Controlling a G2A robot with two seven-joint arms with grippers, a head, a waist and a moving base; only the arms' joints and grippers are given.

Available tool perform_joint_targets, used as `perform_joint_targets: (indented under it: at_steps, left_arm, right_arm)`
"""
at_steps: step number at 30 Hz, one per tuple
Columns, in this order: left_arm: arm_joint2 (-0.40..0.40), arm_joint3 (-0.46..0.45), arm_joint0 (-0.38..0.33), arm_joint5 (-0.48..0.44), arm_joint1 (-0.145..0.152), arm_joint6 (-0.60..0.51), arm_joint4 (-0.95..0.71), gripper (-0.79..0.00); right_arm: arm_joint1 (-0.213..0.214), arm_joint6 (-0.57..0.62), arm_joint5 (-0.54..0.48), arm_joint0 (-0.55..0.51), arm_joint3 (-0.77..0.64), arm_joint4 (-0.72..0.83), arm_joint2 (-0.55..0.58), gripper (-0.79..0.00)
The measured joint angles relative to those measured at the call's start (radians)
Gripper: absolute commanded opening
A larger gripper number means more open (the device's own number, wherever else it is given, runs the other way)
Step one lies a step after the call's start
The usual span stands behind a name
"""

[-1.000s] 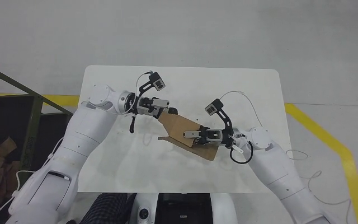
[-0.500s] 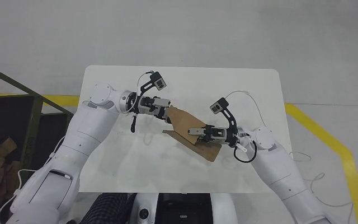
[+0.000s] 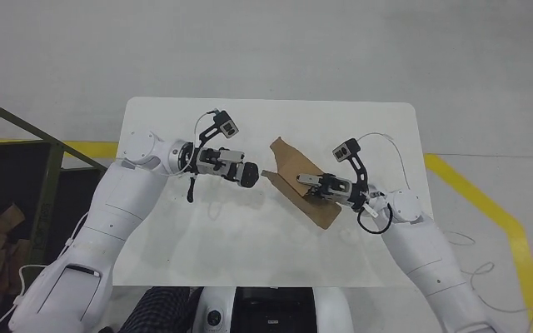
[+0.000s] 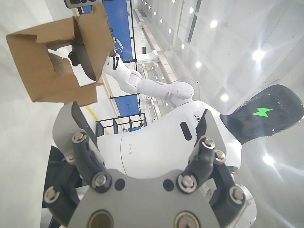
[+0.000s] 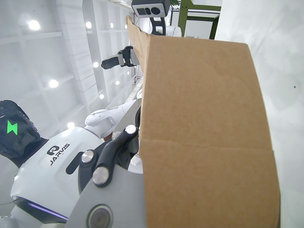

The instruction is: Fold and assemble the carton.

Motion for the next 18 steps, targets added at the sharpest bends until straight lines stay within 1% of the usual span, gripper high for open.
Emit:
perform_joint_targets:
  at_steps: [5,10,18]
  left_arm:
    - [-0.009,-0.014,0.010,0.008,0.002,0.004,0.002,0.000]
    - [-0.004,-0.018,0.005,0.011,-0.001,0.008,0.005,0.000]
    - [0.009,0.007,-0.015,0.009,-0.009,0.007,0.005,0.000]
  right_arm:
    - [0.000,-0.019,0.006,-0.004,0.006,0.004,0.011,-0.785]
    - [-0.003,-0.037,0.011,-0.012,-0.027,-0.018,-0.001,-0.785]
    - [-0.009,-0.014,0.019,-0.028,-0.091,-0.065,-0.043,-0.785]
